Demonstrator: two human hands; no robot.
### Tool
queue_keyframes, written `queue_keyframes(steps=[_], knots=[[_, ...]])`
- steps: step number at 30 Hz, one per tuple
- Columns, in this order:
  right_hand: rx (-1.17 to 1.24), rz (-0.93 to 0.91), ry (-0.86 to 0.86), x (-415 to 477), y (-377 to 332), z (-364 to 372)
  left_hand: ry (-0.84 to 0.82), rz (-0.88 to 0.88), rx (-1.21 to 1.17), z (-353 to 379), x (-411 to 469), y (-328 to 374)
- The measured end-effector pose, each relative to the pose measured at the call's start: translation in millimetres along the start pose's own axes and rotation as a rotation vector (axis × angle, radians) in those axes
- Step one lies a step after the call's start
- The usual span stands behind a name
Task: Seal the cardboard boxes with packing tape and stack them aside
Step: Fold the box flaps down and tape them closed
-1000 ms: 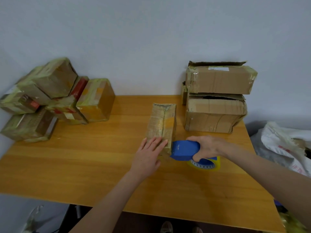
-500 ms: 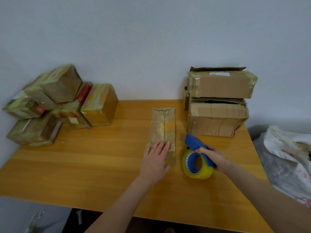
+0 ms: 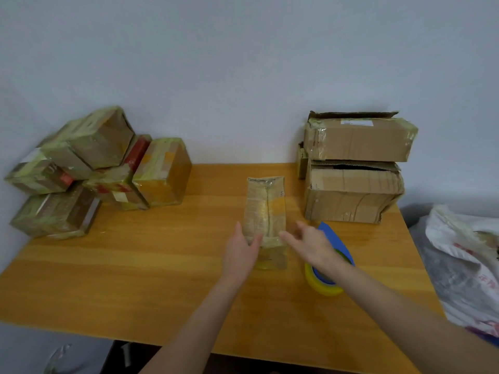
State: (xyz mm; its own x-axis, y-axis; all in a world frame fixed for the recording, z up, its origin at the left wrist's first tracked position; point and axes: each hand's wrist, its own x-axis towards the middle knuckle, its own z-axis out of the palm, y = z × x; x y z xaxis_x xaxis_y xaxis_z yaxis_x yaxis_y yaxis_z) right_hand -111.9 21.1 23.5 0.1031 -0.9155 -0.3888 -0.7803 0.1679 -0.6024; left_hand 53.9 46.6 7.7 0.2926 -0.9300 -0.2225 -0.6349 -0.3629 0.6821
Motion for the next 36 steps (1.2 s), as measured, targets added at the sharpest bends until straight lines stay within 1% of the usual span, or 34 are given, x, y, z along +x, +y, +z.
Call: queue_keyframes(steps=[2,4,8,10,13,14,16,17,18,20,22,24,26,28,31,34,36], knots=[[-0.031,0.051,-0.007,3.6,-17.2,18.8,-0.026,-0.038,-0.037,8.0,8.2,3.6],[-0.056,0.091,0.039,9.4,-19.5,30.3,-0.036,-0.07,-0.05,9.2,11.7,5.0],[-0.032,0.093,0.116,15.0,-14.4,41.0,0.02,-0.053,0.028,10.1,12.3,2.6],[-0.016,0.078,0.113,15.8,-13.0,40.1,-0.001,-0.039,-0.038,8.7,13.8,-1.3],[0.031,0.037,0.034,14.7,-7.9,28.7,-0.058,0.007,-0.213,-1.2,5.0,-11.9],[0.045,0.024,0.026,12.3,-5.3,24.2,-0.027,0.007,-0.226,-4.8,1.7,-17.5],[0.076,0.0,0.075,6.3,1.3,17.8,0.116,0.027,-0.172,-9.4,-4.8,-30.1],[0.1,-0.011,0.087,2.6,4.1,16.5,0.169,0.054,-0.14,-10.7,-9.1,-33.6],[0.133,-0.02,0.08,-0.4,5.3,16.3,0.177,0.062,-0.141,-11.5,-11.4,-34.9],[0.215,-0.04,0.053,-4.8,6.9,20.1,0.125,0.034,-0.213,-10.7,-13.4,-36.6],[0.324,-0.044,0.067,-6.3,7.1,24.1,0.088,-0.023,-0.326,-8.6,-13.7,-36.0],[0.434,-0.034,0.093,-6.8,6.7,26.6,0.082,-0.07,-0.421,-7.1,-14.1,-35.5],[0.493,-0.032,0.097,-7.6,6.2,29.5,0.076,-0.079,-0.464,-6.0,-14.0,-38.0],[0.43,-0.056,0.107,-9.0,5.9,31.9,0.07,-0.05,-0.446,-5.9,-13.7,-39.7],[0.17,-0.079,0.125,-6.9,2.8,29.8,0.043,0.029,-0.291,-4.0,-11.8,-37.7],[-0.065,-0.008,0.151,-4.4,-7.5,26.7,0.056,0.048,-0.234,0.6,-9.2,-31.9],[-0.183,0.017,0.183,-3.7,-12.8,29.2,0.1,0.098,-0.119,3.6,-6.4,-31.5]])
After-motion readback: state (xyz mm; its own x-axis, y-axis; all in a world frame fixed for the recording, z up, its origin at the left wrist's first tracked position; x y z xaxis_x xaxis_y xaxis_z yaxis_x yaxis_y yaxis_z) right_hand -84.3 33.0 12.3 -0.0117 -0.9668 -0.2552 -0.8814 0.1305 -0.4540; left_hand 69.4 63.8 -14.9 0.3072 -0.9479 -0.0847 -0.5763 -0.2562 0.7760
